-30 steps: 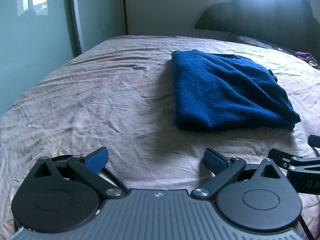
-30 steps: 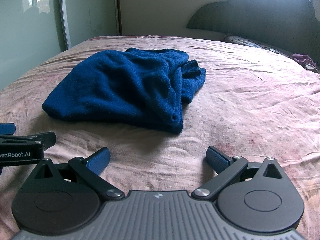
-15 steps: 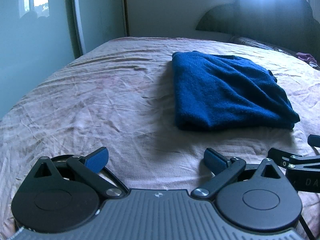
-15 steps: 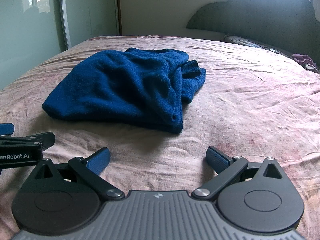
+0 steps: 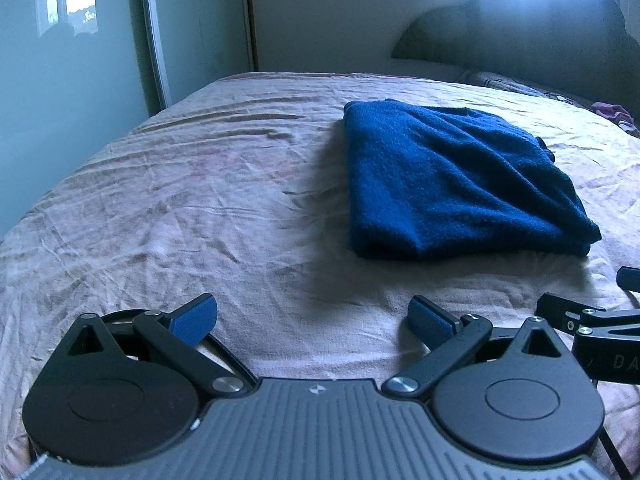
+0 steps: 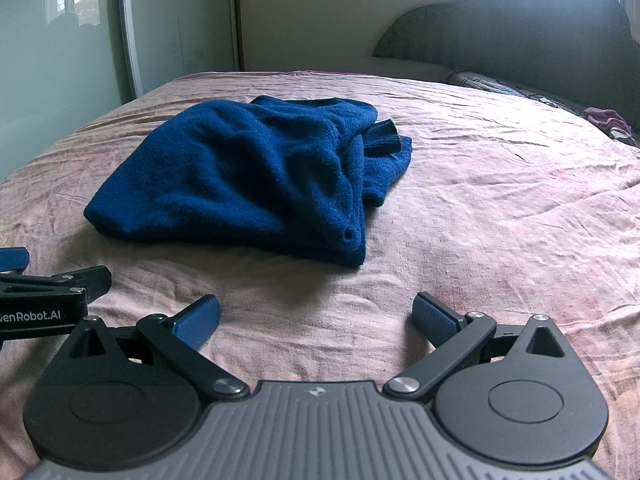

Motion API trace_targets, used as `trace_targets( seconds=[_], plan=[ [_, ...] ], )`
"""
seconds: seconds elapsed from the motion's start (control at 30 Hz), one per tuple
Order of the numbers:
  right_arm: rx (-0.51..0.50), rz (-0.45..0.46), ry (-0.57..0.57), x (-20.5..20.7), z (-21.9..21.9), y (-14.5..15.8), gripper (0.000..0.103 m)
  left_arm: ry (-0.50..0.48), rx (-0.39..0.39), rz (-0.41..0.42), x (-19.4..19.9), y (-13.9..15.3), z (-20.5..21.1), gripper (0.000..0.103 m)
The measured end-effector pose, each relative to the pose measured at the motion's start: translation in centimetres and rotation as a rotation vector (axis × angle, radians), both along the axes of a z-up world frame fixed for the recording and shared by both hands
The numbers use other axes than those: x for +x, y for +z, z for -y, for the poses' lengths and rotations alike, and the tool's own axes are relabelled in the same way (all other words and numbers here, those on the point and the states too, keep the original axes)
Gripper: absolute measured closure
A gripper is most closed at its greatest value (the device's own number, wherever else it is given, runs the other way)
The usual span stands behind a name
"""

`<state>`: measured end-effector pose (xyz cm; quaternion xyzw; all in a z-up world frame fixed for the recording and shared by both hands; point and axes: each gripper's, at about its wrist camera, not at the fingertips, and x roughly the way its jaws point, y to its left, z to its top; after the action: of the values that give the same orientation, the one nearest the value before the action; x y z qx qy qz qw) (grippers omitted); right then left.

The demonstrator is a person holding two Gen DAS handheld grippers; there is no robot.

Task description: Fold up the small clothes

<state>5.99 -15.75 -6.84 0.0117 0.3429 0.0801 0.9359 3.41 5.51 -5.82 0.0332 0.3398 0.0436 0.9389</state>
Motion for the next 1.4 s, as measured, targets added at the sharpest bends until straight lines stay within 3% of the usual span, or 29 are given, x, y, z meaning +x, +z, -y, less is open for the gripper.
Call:
trace_targets(
  seconds=[1.4],
  plan=[
    [0.005,0.002,-0.001,0.01,0.08,-0.02,0.000,-0.008,-0.010,-0.001,-0.03,0.07,-0.16,0.000]
  ],
)
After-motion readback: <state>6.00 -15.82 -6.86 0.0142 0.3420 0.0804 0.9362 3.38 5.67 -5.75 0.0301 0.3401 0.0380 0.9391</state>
